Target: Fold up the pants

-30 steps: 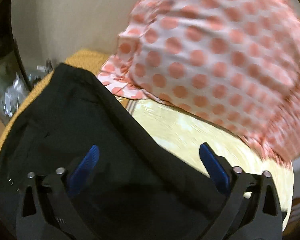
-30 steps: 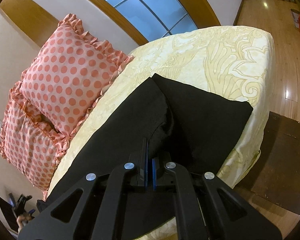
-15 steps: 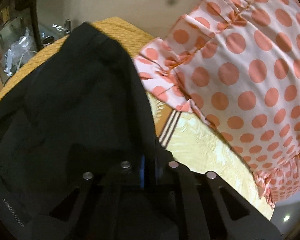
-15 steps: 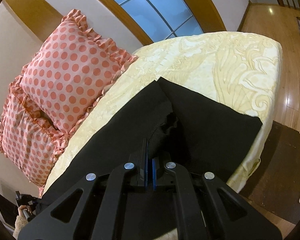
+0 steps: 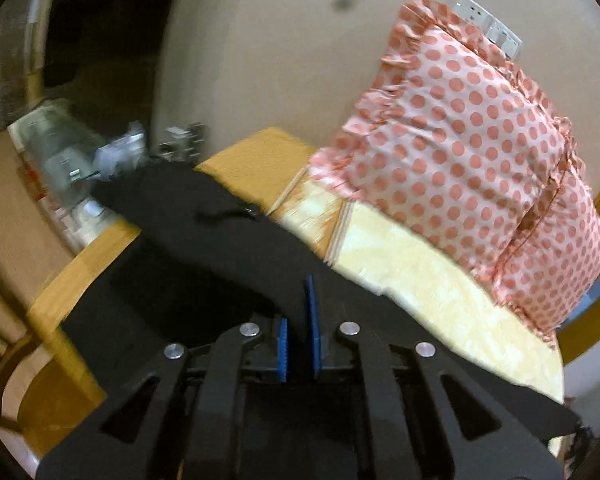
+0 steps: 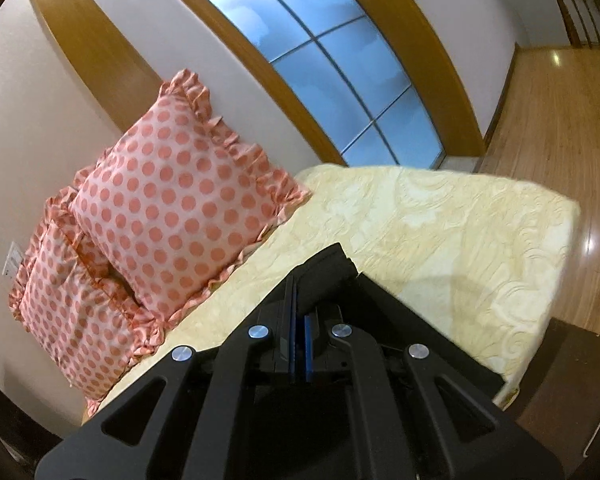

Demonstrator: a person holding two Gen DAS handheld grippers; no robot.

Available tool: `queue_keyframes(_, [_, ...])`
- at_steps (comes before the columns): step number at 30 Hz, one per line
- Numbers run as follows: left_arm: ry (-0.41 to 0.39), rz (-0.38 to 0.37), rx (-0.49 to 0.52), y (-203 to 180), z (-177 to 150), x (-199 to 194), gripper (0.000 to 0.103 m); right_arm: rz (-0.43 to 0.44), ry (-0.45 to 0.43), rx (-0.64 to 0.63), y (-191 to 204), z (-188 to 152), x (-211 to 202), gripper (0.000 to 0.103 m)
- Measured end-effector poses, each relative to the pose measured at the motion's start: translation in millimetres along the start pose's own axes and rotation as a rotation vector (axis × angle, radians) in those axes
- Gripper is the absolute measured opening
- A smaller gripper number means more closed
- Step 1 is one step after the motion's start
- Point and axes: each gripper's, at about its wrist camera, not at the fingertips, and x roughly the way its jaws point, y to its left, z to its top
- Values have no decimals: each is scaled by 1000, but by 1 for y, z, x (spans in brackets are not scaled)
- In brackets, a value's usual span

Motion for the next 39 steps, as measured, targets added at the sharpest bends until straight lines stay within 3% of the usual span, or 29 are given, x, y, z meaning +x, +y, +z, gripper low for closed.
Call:
queue_keyframes(4, [88, 46, -79, 40, -64, 9, 9, -63, 89, 79, -29, -16, 13, 3])
queue_keyframes(7, [129, 47, -125, 62, -85, 21, 8, -69, 121, 98, -39, -22, 18, 3])
queue_keyframes(11, [106, 29, -121, 60, -81, 18, 9, -41, 140, 125, -39, -16, 16, 3])
queue_keyframes(14, [111, 31, -115, 61, -82, 20, 10, -63, 215, 173, -44, -11, 28, 3])
queue_keyframes(18, [104, 12, -118, 67, -85, 14, 8, -9, 116, 80, -22, -6, -5, 3])
queue_keyframes(22, [106, 13, -119, 73, -87, 10, 7, -124, 184, 92, -44, -28, -9, 3])
queue_keyframes(29, [115, 21, -91, 79, -86, 13, 8, -140, 217, 136, -65, -52, -8, 3])
queue_keyframes(35, [57, -22, -139, 91, -94, 6, 19, -158, 202, 99, -60, -52, -8, 3])
queue_keyframes(37, [37, -24, -167, 97, -91, 2, 30, -152, 202, 102, -60, -50, -6, 3])
queue_keyframes(39, [33, -30, -195, 104, -88, 2, 31, -143, 195, 99, -59, -46, -5, 3])
